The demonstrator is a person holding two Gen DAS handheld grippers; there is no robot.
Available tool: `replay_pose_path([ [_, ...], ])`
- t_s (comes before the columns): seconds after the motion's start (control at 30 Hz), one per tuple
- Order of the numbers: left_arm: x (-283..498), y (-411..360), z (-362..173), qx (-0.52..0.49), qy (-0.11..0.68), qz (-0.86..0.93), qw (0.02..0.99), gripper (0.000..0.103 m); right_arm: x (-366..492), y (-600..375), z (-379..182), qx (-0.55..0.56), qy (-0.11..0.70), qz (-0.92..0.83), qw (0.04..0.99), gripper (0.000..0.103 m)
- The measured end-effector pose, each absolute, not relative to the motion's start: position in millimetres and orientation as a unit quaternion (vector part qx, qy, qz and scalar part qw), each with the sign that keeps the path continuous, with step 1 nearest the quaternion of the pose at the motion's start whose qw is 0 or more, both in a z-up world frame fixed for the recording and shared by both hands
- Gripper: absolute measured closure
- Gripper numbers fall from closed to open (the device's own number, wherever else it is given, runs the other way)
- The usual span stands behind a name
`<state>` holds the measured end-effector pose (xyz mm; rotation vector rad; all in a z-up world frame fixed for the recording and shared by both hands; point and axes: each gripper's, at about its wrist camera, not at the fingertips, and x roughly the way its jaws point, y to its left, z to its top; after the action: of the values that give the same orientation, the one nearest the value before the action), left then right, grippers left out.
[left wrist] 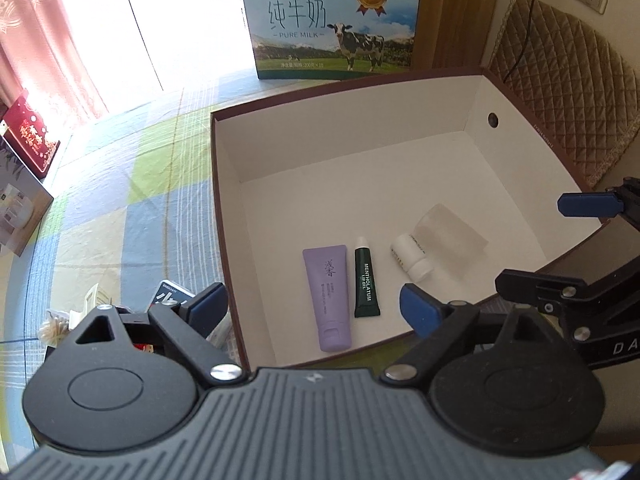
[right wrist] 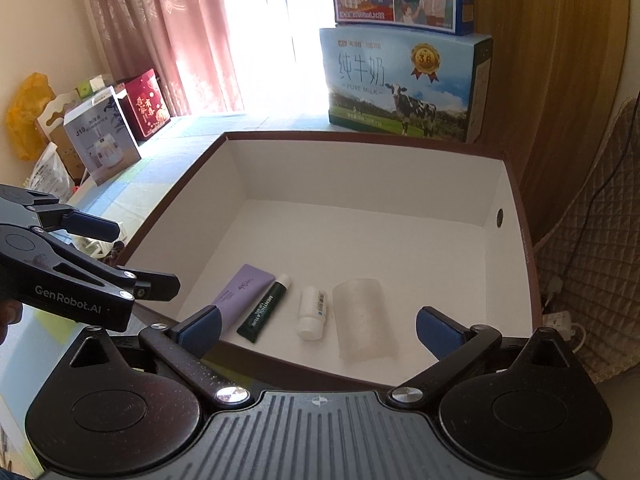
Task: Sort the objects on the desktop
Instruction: 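Withdraw both open tools from the box toward the remaining objects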
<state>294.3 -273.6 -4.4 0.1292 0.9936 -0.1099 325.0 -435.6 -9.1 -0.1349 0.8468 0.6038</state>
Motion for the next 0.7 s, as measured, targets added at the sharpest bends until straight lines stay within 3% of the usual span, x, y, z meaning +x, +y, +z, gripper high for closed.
replay_pose_path([
  [0.7,231.3,-240.5,18.2,0.041,0.455,-0.026,0.889,0.012,275.7,-429.3,13.7,-0.025,0.388,0.256,0.885,0.002],
])
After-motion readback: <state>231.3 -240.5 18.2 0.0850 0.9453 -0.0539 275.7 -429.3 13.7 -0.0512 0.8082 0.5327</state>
